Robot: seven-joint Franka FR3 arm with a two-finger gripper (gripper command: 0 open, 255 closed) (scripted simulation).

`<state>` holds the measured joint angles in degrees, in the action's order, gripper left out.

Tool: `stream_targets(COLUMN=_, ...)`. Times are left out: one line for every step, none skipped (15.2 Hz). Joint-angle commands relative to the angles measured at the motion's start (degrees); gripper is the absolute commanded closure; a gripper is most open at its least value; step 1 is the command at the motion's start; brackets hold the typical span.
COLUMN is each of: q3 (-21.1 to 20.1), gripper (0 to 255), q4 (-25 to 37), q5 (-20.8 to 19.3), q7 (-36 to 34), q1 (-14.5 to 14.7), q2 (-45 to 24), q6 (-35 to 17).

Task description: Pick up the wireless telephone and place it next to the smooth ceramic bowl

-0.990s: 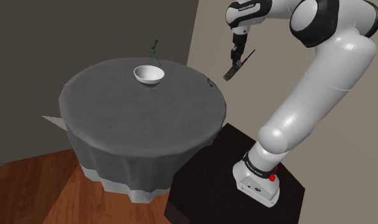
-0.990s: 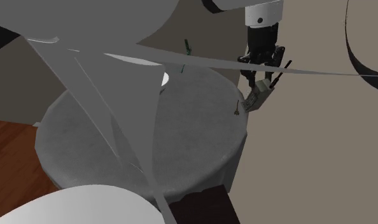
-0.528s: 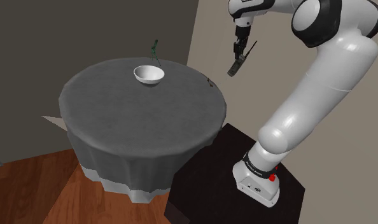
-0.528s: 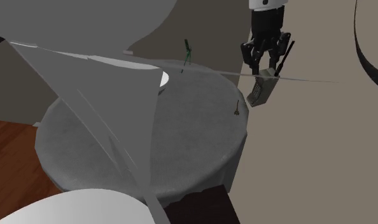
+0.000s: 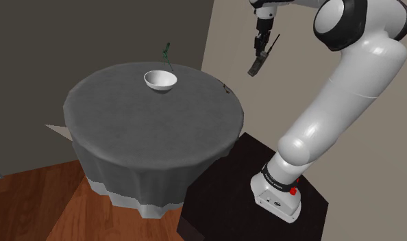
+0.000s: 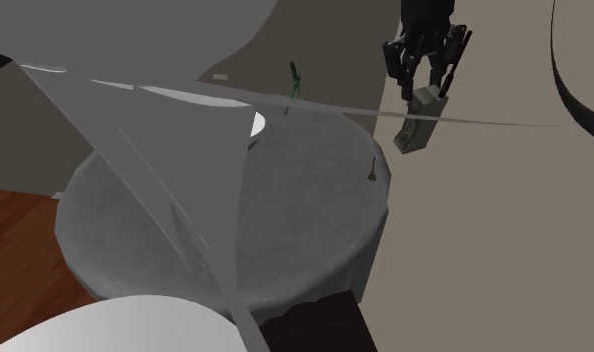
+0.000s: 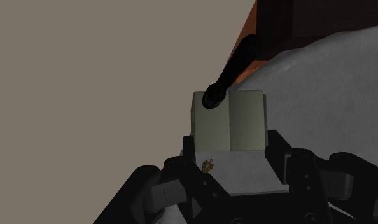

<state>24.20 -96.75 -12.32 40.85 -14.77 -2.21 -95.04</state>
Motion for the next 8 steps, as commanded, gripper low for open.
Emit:
stream_targets(q3=0.1, gripper=255, q4=1.6, q5=0.0, q7=0.4, q1=-0.1, q2=-0.1, q6=1.5)
stream_targets(q3=0.1, gripper=255, q4=2.5, q5=0.1, q7=0.6, q1=-0.1, q2=-0.2, q6=2.3)
stream_targets(q3=0.1, gripper=255, q4=3.4, q5=0.1, q7=0.8, q1=-0.1, q2=-0.3, q6=3.1)
stream_targets(q3=0.1, gripper=255, q4=4.3, q5=0.2, q7=1.0, q1=-0.1, q2=-0.4, q6=3.8)
stream_targets(q3=0.1, gripper=255, q4=5.3, q5=0.3, q7=1.2, q1=-0.1, q2=-0.6, q6=4.6)
stream_targets(q3=0.1, gripper=255, q4=6.2, q5=0.3, q7=1.4, q1=-0.1, q2=-0.7, q6=5.4)
stream_targets(q3=0.1, gripper=255, q4=7.2, q5=0.4, q7=1.6, q1=-0.1, q2=-0.9, q6=6.2)
stream_targets(q3=0.1, gripper=255, q4=8.2, q5=0.5, q7=1.8, q1=-0.2, q2=-1.1, q6=7.0)
